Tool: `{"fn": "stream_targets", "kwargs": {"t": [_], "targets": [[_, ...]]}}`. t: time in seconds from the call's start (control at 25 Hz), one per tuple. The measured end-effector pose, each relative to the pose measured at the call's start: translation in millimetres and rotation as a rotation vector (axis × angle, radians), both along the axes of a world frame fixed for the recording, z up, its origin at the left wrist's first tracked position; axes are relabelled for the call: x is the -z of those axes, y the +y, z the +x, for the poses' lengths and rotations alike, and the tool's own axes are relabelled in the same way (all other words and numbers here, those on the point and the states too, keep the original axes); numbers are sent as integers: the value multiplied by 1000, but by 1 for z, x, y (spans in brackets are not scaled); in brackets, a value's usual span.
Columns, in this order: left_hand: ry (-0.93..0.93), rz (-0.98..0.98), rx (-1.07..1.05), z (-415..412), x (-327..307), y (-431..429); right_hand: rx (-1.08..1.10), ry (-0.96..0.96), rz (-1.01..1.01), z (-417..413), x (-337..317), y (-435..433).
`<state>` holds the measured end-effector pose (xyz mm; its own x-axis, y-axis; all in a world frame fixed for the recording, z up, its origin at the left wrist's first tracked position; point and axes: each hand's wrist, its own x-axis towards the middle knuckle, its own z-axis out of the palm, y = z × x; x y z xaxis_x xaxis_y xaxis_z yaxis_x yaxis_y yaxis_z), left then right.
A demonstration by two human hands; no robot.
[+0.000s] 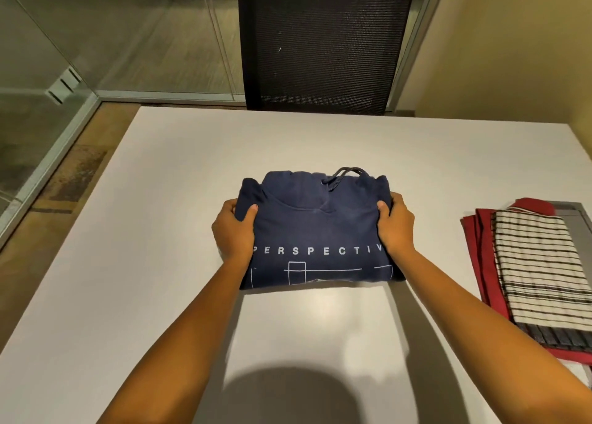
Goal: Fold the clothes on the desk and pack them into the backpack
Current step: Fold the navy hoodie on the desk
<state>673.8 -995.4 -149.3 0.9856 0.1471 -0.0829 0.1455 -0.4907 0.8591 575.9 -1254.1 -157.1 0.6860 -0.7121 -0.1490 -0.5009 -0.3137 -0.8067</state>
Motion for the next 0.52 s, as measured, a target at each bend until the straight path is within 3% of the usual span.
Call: {"fn": "stream_targets", "kwargs": {"t": [0.16, 0.32, 0.52], "targets": [[-69, 247, 85, 2, 16, 2, -160, -54, -128, -5, 8, 4], [50, 168, 156, 2, 15, 8, -469, 26, -276, -8, 2, -6], [58, 143, 157, -41, 13, 27, -459, 77, -243, -47, 8, 6]]}}
